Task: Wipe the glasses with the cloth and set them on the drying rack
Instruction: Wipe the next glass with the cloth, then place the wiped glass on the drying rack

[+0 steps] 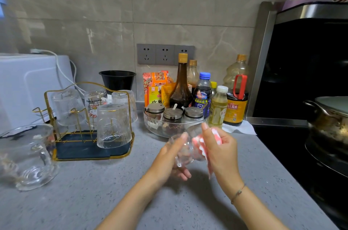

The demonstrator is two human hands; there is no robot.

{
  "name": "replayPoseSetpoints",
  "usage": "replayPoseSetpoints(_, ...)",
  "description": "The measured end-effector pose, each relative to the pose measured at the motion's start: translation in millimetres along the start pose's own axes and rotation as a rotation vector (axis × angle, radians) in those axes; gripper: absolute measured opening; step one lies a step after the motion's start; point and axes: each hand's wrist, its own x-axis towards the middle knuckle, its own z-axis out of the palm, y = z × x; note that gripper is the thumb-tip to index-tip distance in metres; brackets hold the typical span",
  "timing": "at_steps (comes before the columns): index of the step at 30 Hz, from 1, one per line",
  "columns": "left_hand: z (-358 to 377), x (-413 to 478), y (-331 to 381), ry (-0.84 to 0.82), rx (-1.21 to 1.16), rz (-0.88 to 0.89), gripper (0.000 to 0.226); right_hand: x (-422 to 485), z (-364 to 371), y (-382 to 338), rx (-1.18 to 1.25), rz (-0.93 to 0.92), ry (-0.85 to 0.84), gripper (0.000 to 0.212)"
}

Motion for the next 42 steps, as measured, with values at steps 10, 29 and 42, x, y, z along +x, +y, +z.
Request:
replayPoseSetpoints(10, -8.7, 1.7, -0.5, -0.150, 0.118, -0.017, 0.058, -2.0, -1.5, 2.0, -0.001, 0.062, 0.113, 0.046)
replayPoseSetpoints(29, -17.6, 6.3, -0.2, -0.087, -0.252, -0.045, 0.045, -7.9, 5.5, -8.2, 0.031, -0.044, -0.087, 0.047)
replayPoseSetpoints(42, -46.9, 0.9, 14.5, 0.227, -0.122, 0.112, 0.076, 2.0, -3.9, 4.9, 0.055, 0.247, 0.112, 0.035)
